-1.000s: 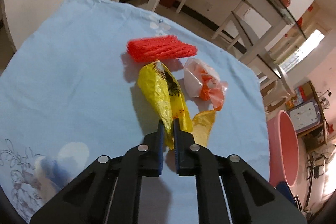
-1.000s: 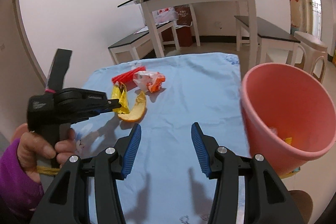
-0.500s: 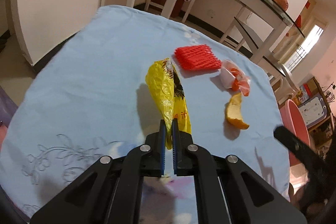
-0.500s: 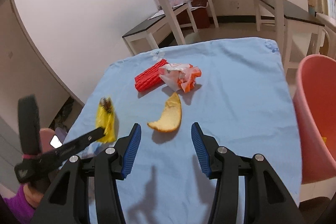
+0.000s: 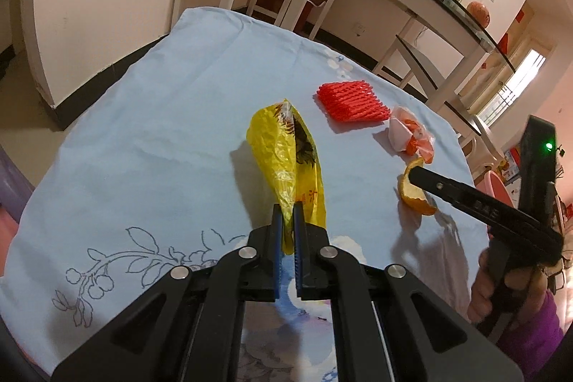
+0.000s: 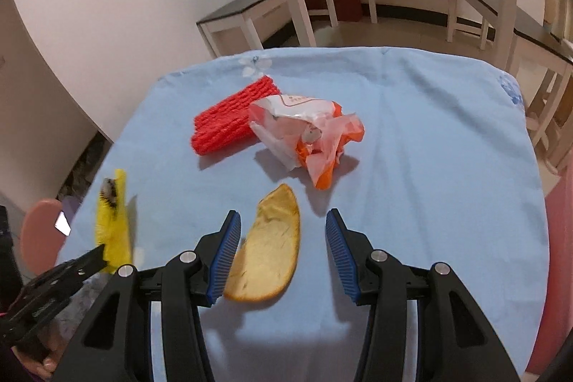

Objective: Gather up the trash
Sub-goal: 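Grasp the yellow snack wrapper with the left gripper while the right grasps the orange peel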

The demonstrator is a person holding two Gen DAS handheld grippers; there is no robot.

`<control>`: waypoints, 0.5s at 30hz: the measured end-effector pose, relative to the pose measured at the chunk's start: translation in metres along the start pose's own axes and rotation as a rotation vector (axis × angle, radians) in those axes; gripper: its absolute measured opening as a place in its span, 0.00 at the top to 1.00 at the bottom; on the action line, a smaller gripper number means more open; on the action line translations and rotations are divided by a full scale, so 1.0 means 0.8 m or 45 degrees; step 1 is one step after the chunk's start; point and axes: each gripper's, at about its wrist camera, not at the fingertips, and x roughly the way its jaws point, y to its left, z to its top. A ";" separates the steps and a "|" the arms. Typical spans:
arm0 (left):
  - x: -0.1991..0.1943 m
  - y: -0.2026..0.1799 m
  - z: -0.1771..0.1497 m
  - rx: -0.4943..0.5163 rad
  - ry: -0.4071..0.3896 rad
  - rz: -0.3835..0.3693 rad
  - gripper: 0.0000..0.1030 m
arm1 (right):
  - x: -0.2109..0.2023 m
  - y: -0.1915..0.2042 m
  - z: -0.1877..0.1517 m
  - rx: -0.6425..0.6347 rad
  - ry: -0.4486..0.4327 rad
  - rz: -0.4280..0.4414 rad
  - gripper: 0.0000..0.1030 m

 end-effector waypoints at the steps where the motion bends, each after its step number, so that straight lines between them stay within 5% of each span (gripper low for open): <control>1: 0.001 0.001 0.000 0.001 0.002 -0.005 0.95 | 0.004 0.001 0.001 -0.008 0.003 0.000 0.53; 8: 0.004 0.006 0.001 -0.007 0.009 -0.019 0.95 | 0.004 0.014 -0.005 -0.055 -0.005 -0.002 0.91; 15: -0.001 0.002 0.000 0.005 -0.005 -0.016 0.95 | -0.031 0.020 -0.024 -0.037 -0.078 0.010 0.95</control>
